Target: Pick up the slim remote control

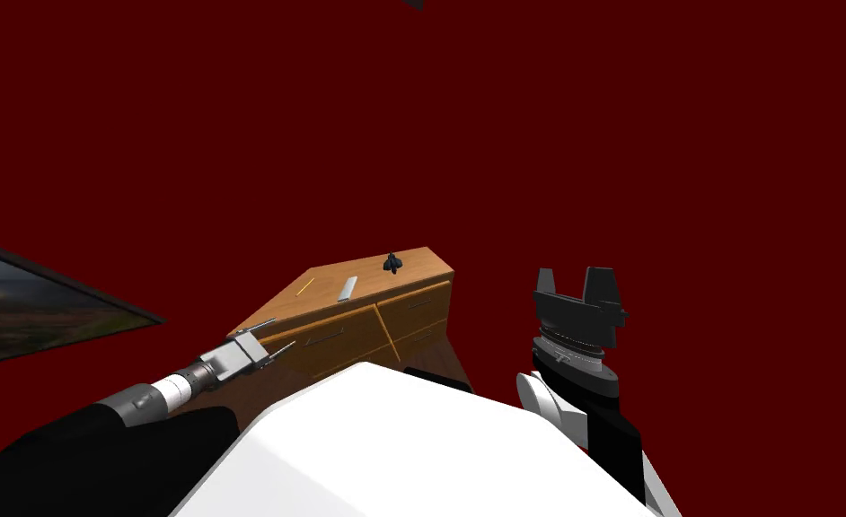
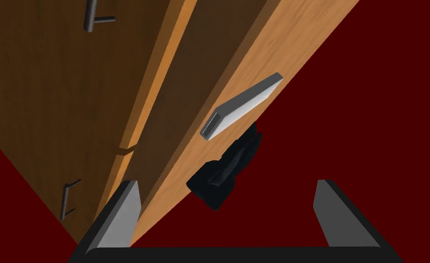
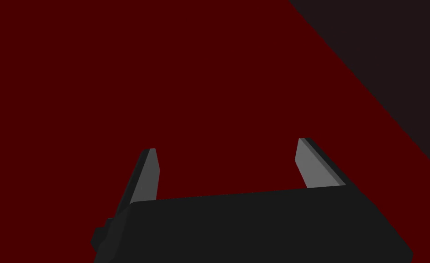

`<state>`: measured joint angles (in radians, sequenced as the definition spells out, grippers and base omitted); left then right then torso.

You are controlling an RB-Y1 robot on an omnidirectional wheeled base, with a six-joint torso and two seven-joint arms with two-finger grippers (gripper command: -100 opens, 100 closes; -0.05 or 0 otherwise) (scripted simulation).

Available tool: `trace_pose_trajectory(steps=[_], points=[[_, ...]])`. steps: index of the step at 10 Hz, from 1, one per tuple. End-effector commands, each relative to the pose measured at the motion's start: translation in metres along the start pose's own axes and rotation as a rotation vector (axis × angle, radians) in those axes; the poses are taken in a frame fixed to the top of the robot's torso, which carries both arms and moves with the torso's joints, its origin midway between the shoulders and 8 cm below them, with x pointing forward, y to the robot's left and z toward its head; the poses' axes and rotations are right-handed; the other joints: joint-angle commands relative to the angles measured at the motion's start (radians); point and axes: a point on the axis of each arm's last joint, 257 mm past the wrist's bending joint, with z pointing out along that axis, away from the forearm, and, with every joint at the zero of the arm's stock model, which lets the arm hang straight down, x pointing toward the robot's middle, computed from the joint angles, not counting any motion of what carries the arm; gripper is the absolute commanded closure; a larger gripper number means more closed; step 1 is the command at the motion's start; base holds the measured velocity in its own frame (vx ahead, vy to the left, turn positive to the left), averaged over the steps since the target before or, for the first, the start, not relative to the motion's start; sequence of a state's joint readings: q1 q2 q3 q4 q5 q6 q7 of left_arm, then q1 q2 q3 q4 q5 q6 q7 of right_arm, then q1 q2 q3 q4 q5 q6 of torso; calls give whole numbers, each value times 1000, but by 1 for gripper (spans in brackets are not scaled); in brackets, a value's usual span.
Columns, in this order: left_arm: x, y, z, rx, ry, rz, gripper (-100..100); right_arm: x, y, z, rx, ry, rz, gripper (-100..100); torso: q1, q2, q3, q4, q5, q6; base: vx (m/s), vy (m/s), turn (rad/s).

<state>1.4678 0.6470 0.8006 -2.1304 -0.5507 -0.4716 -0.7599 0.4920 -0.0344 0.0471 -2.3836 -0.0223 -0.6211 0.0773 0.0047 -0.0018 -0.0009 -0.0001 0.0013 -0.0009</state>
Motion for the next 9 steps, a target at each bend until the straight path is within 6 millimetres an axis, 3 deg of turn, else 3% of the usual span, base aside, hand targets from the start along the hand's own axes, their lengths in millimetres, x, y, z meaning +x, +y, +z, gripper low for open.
trace_pose_trajectory(steps=[1,9], points=[[8,3,-7,51,38,125,-100,0,0,0,0,0,0,0,0,0,0,0,0,0,1,46,-360],[42,3,-36,288,155,504,-100,0,0,0,0,0,0,0,3,-1,-1,0,1,1,-5,66,-335]])
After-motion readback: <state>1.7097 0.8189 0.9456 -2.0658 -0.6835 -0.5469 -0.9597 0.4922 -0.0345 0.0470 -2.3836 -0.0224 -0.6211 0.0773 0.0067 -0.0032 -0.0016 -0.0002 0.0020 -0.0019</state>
